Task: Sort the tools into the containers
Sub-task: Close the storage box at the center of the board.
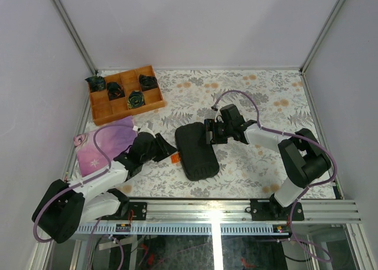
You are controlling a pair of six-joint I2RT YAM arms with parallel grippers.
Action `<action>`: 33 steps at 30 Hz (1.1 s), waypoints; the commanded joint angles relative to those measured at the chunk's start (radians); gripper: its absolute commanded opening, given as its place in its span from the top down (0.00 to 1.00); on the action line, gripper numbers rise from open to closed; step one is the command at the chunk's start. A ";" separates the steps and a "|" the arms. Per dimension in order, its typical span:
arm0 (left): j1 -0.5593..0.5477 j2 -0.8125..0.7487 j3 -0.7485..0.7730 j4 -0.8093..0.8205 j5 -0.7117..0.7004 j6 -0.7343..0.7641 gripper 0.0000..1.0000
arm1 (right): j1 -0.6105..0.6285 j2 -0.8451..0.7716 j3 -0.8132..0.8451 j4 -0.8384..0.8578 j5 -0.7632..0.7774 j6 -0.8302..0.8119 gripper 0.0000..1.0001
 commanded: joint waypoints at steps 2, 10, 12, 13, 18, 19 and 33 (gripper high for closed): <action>-0.002 0.016 -0.051 0.010 -0.040 -0.009 0.61 | 0.012 0.072 -0.053 -0.160 0.099 -0.069 0.59; -0.002 0.118 -0.062 0.079 -0.017 -0.009 0.55 | 0.012 0.069 -0.056 -0.160 0.099 -0.070 0.59; -0.003 0.145 -0.068 0.104 -0.009 -0.016 0.55 | 0.012 0.068 -0.055 -0.162 0.099 -0.071 0.59; -0.003 0.158 -0.073 0.118 -0.007 -0.019 0.55 | 0.012 0.068 -0.055 -0.162 0.099 -0.070 0.59; -0.001 0.206 -0.107 0.209 0.028 -0.037 0.57 | 0.012 0.072 -0.053 -0.162 0.097 -0.070 0.59; -0.001 0.212 -0.116 0.236 0.039 -0.042 0.57 | 0.012 0.071 -0.051 -0.162 0.097 -0.071 0.59; 0.025 0.194 -0.315 0.696 0.166 -0.141 0.69 | 0.012 0.074 -0.045 -0.167 0.095 -0.073 0.59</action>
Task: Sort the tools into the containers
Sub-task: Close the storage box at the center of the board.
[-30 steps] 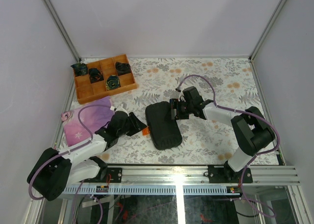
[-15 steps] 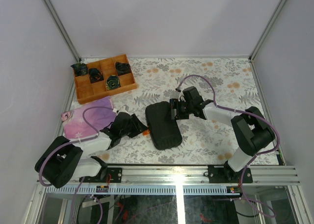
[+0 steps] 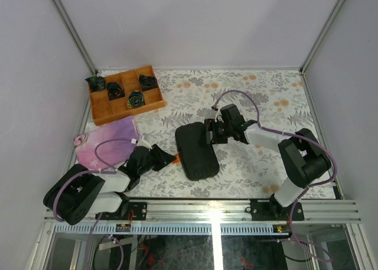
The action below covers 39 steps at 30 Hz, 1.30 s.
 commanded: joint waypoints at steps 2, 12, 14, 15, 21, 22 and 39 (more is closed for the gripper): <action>-0.007 -0.008 -0.029 0.165 0.093 -0.027 0.70 | 0.014 0.073 -0.045 -0.169 0.094 -0.073 0.59; 0.018 -0.020 0.011 0.168 0.100 0.004 0.71 | 0.014 0.073 -0.046 -0.168 0.092 -0.071 0.59; 0.020 -0.001 0.013 0.187 0.109 0.002 0.71 | 0.014 0.072 -0.046 -0.169 0.092 -0.072 0.59; 0.021 0.008 0.012 0.196 0.116 0.000 0.71 | 0.014 0.071 -0.045 -0.169 0.093 -0.073 0.59; 0.019 0.019 0.004 0.208 0.132 -0.003 0.73 | 0.014 0.072 -0.052 -0.164 0.092 -0.070 0.59; 0.020 0.019 0.007 0.200 0.129 0.001 0.72 | 0.014 0.073 -0.053 -0.162 0.091 -0.069 0.59; 0.019 0.079 0.066 0.106 0.102 0.048 0.78 | 0.015 0.069 -0.057 -0.159 0.091 -0.069 0.59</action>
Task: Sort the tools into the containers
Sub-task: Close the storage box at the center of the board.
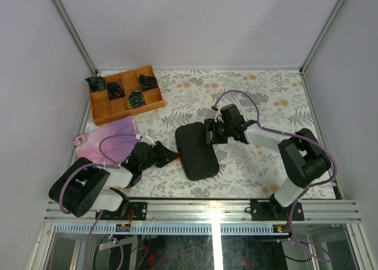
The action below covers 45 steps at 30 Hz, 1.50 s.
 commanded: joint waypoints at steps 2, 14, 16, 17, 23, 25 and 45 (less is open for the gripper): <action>-0.001 -0.009 0.033 -0.029 -0.015 0.047 0.78 | 0.015 0.070 -0.057 -0.158 0.090 -0.069 0.59; -0.002 -0.134 0.109 -0.333 -0.087 0.113 0.88 | 0.015 0.076 -0.056 -0.152 0.090 -0.068 0.59; -0.002 -0.155 0.138 -0.388 -0.091 0.126 0.89 | 0.015 0.079 -0.056 -0.151 0.088 -0.069 0.59; -0.003 -0.164 0.155 -0.418 -0.092 0.131 0.89 | 0.014 0.080 -0.056 -0.150 0.088 -0.067 0.59; -0.013 -0.157 0.287 -0.661 -0.147 0.186 0.89 | 0.015 0.083 -0.052 -0.148 0.087 -0.063 0.59; -0.022 -0.149 0.327 -0.723 -0.171 0.203 0.89 | 0.015 0.086 -0.048 -0.149 0.085 -0.064 0.59; -0.149 -0.050 0.625 -1.023 -0.315 0.240 0.80 | 0.020 0.092 -0.050 -0.147 0.093 -0.062 0.59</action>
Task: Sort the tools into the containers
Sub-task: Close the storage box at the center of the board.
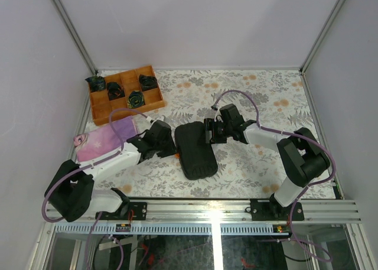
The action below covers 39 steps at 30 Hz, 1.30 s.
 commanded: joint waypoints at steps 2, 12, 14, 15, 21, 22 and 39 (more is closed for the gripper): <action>-0.027 0.017 0.075 0.049 -0.039 0.013 0.79 | 0.019 0.079 -0.054 -0.165 0.096 -0.079 0.59; -0.041 0.053 0.086 0.101 -0.017 -0.004 0.77 | 0.019 0.080 -0.060 -0.159 0.093 -0.078 0.60; -0.042 0.052 0.082 0.110 -0.015 -0.010 0.77 | 0.019 0.080 -0.062 -0.160 0.093 -0.077 0.60; -0.044 0.050 0.080 0.113 -0.014 -0.012 0.77 | 0.019 0.079 -0.062 -0.159 0.093 -0.078 0.60; -0.049 0.024 0.058 0.137 -0.016 -0.025 0.77 | 0.019 0.081 -0.064 -0.157 0.091 -0.076 0.60; -0.049 0.019 0.050 0.147 -0.012 -0.028 0.77 | 0.019 0.083 -0.063 -0.157 0.091 -0.077 0.60; -0.050 -0.063 -0.106 0.336 0.020 -0.115 0.71 | 0.022 0.084 -0.053 -0.169 0.090 -0.078 0.60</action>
